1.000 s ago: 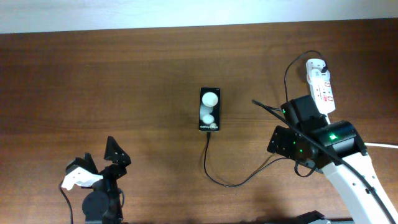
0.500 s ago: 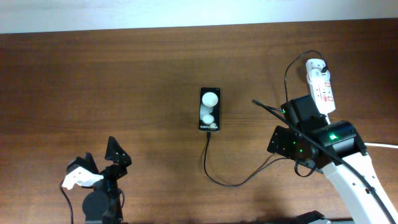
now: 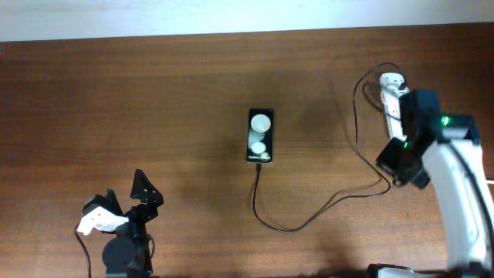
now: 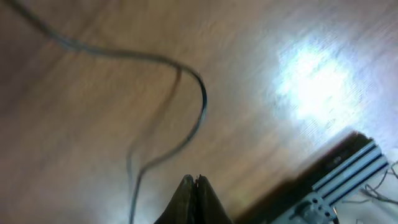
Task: Plug charger to phone and switch on socket
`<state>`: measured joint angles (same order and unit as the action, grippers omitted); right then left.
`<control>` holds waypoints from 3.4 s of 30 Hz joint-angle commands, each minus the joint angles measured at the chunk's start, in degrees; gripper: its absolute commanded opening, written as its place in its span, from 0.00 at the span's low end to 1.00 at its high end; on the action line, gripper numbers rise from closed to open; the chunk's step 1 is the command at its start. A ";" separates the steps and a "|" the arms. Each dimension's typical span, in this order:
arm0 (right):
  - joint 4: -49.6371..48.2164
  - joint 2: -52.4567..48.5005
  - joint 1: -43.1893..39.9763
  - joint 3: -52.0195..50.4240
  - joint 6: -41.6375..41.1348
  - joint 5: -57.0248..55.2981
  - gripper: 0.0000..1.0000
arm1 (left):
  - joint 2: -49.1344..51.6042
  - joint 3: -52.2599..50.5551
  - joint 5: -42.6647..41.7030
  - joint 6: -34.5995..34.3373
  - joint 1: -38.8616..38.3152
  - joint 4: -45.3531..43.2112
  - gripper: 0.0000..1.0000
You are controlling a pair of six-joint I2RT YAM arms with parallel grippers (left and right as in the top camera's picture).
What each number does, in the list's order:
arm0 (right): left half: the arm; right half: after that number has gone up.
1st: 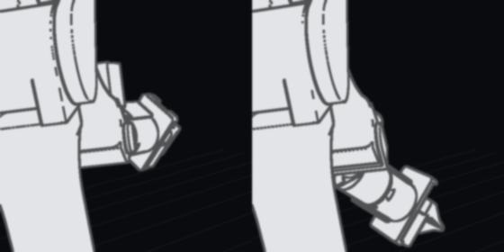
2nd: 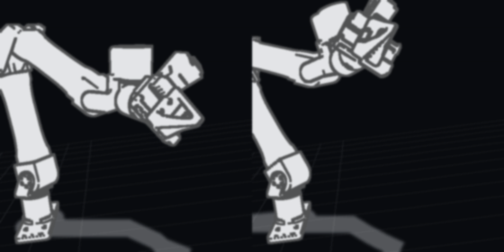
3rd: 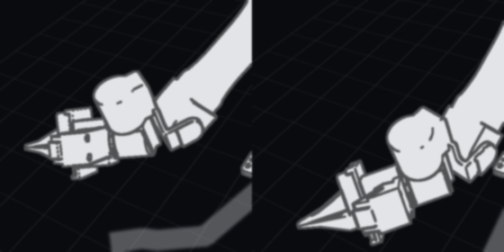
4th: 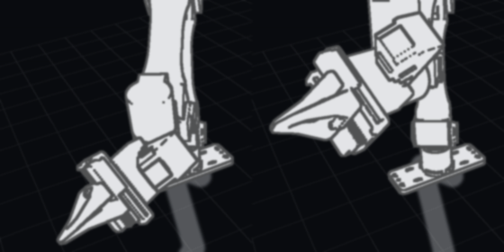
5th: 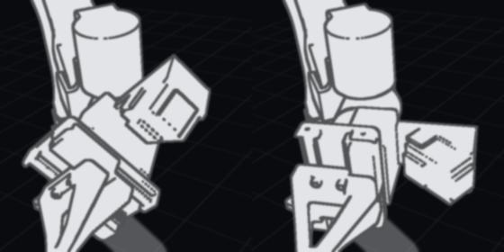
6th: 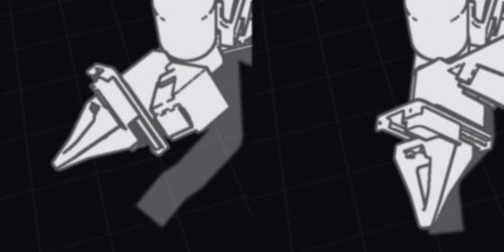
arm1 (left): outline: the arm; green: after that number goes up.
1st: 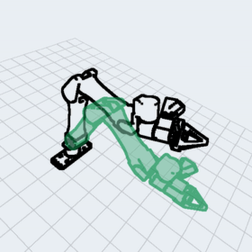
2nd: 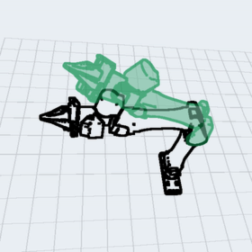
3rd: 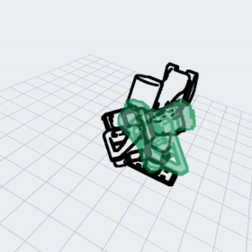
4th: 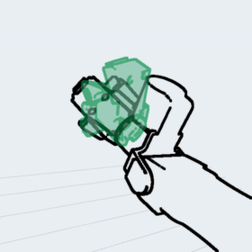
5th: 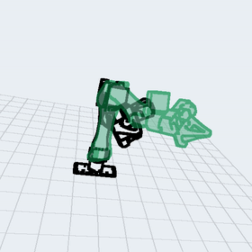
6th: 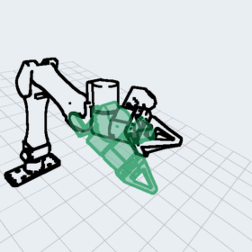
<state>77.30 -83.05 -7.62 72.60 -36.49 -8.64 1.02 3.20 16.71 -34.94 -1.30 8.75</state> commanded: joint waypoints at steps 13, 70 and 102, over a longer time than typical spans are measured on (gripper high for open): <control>-8.55 -25.90 -10.95 29.22 -1.64 1.60 0.04 | -0.07 -0.48 -0.46 1.11 0.31 -0.20 0.99; -21.24 -49.44 -16.81 42.36 -0.35 15.52 0.04 | -0.07 -0.48 -0.46 1.11 0.31 -0.20 0.99; -20.09 -52.43 -14.58 41.83 -0.42 13.16 0.04 | -0.07 -0.48 -0.46 1.11 0.31 -0.20 0.99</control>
<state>57.71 -134.72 -22.39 114.83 -37.23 4.58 1.06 3.18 16.67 -34.92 -1.30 8.73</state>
